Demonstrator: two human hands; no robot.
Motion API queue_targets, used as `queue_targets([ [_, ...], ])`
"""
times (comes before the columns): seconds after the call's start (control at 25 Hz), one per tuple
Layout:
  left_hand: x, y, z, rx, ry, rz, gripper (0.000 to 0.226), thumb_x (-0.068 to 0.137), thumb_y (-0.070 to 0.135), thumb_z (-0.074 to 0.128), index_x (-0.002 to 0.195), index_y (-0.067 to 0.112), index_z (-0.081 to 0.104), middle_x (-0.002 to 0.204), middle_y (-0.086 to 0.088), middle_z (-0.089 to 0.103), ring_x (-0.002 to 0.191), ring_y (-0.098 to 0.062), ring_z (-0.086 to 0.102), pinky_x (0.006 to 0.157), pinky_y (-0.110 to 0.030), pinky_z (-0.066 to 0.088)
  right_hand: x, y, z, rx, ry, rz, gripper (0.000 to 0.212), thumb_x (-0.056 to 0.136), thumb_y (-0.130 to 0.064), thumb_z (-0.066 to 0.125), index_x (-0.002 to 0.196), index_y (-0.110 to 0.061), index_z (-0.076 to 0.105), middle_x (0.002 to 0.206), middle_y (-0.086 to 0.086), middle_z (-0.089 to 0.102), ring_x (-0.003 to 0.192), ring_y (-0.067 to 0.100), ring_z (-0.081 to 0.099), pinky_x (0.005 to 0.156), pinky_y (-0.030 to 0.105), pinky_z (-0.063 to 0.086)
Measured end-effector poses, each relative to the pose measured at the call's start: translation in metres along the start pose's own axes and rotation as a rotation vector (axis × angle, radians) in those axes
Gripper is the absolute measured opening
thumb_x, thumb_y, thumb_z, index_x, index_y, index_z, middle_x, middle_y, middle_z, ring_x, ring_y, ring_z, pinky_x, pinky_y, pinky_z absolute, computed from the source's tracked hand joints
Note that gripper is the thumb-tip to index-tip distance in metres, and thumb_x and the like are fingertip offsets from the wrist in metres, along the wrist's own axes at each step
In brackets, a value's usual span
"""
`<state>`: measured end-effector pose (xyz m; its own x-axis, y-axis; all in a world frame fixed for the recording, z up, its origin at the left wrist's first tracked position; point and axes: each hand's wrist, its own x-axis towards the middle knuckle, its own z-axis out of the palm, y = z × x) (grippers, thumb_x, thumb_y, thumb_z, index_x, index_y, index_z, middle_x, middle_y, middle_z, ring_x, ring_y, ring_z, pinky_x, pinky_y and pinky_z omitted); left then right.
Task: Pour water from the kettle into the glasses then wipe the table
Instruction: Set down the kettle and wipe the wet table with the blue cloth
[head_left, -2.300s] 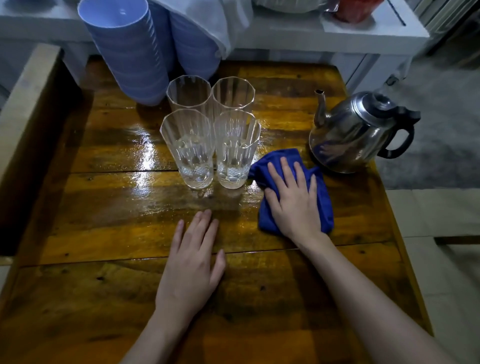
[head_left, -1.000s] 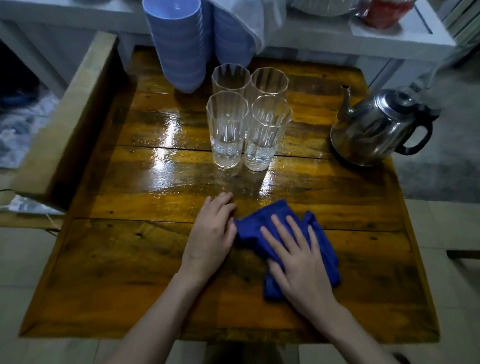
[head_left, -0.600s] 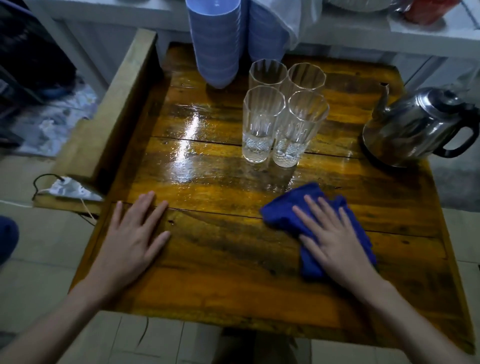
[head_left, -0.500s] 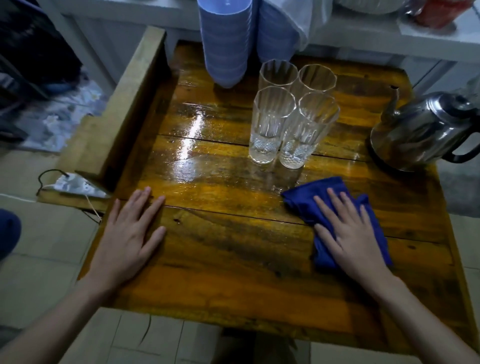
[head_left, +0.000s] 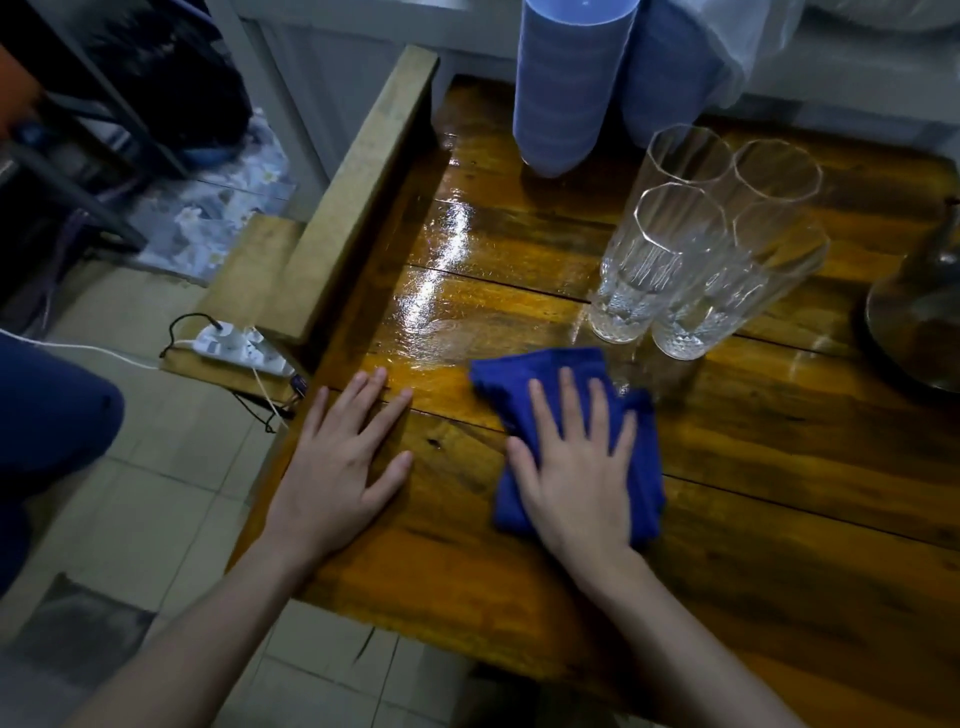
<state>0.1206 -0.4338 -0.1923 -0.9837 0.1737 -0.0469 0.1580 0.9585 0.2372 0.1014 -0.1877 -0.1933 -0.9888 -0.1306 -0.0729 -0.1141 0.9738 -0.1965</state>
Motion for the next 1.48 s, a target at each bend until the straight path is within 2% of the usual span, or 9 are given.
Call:
queue_targets([
  [0.16,0.000,0.001,-0.001,0.032,0.008,-0.004,0.062,0.094,0.054,0.033,0.149,0.026,0.033,0.161,0.000,0.017,0.149,-0.014,0.009,0.120,-0.047,0.009,-0.002,-0.033,0.011,0.020,-0.049,-0.261,0.058,0.097,-0.049,0.035,0.152,-0.029,0.033,0.163,0.003,0.025,0.150,0.030,0.019,0.117,0.060,0.014],
  [0.32,0.000,0.002,-0.004,-0.004,-0.004,-0.004,0.063,0.094,0.053,0.034,0.152,0.033,0.020,0.162,0.002,0.013,0.150,-0.012,0.005,0.121,-0.048,0.007,-0.030,0.028,0.003,-0.014,-0.095,-0.439,0.058,0.096,-0.050,0.034,0.151,-0.032,0.035,0.162,-0.002,0.028,0.150,0.024,0.023,0.116,0.050,0.014],
  [0.48,0.001,0.002,-0.002,-0.022,0.014,-0.009,0.060,0.096,0.051,0.034,0.152,0.032,0.022,0.162,0.002,0.014,0.150,-0.012,0.006,0.120,-0.049,0.009,-0.038,0.109,-0.018,-0.051,-0.105,-0.190,0.066,0.096,-0.062,0.018,0.154,-0.032,0.025,0.164,-0.001,0.019,0.152,0.021,0.014,0.120,0.050,0.015],
  [0.64,0.000,-0.003,0.003,-0.070,0.068,-0.006,0.051,0.100,0.033,0.032,0.150,0.027,0.027,0.161,0.002,0.019,0.149,-0.011,0.009,0.120,-0.048,0.012,-0.027,0.084,-0.017,-0.051,-0.089,-0.007,0.067,0.096,-0.060,0.016,0.155,-0.030,0.022,0.164,0.003,0.020,0.151,0.028,0.014,0.119,0.057,0.013],
  [0.84,0.003,-0.004,0.004,-0.292,0.210,-0.324,0.049,0.099,0.022,0.034,0.148,0.020,0.034,0.159,-0.002,0.024,0.142,-0.002,0.009,0.121,-0.036,0.012,-0.003,-0.018,0.005,-0.060,-0.129,-0.415,0.062,0.097,-0.056,0.029,0.154,-0.033,0.026,0.164,0.002,0.019,0.151,0.031,0.013,0.117,0.060,0.010],
  [0.96,0.003,-0.004,0.007,-0.247,0.206,-0.291,0.049,0.099,0.020,0.031,0.148,0.018,0.033,0.158,-0.003,0.025,0.145,-0.007,0.012,0.121,-0.036,0.013,-0.009,-0.046,0.014,-0.059,-0.189,-0.610,0.058,0.099,-0.053,0.033,0.154,-0.035,0.025,0.165,0.002,0.019,0.152,0.029,0.010,0.117,0.059,0.007],
  [1.12,0.006,-0.004,0.006,-0.155,0.202,-0.280,0.052,0.097,0.025,0.027,0.147,0.014,0.035,0.157,-0.008,0.029,0.147,-0.019,0.021,0.120,-0.042,0.018,-0.004,-0.001,0.003,-0.072,-0.234,-0.789,0.058,0.101,-0.057,0.029,0.155,-0.040,0.015,0.165,-0.004,0.013,0.153,0.021,0.006,0.118,0.050,0.006],
  [1.36,0.005,-0.007,0.009,-0.148,0.175,-0.299,0.052,0.099,0.026,0.030,0.150,0.017,0.030,0.159,-0.005,0.023,0.149,-0.015,0.012,0.121,-0.036,0.010,0.050,-0.009,0.001,-0.060,-0.195,-0.474,0.061,0.097,-0.064,0.012,0.155,-0.043,0.006,0.166,-0.006,0.000,0.153,0.020,-0.004,0.120,0.052,0.000],
  [1.48,0.005,-0.007,0.009,-0.152,0.169,-0.288,0.051,0.099,0.024,0.033,0.149,0.016,0.032,0.159,-0.006,0.025,0.149,-0.016,0.015,0.121,-0.036,0.012,0.099,-0.054,0.011,-0.066,-0.146,-0.464,0.063,0.096,-0.061,0.012,0.156,-0.040,0.010,0.166,-0.001,0.002,0.153,0.024,-0.004,0.120,0.052,-0.005],
])
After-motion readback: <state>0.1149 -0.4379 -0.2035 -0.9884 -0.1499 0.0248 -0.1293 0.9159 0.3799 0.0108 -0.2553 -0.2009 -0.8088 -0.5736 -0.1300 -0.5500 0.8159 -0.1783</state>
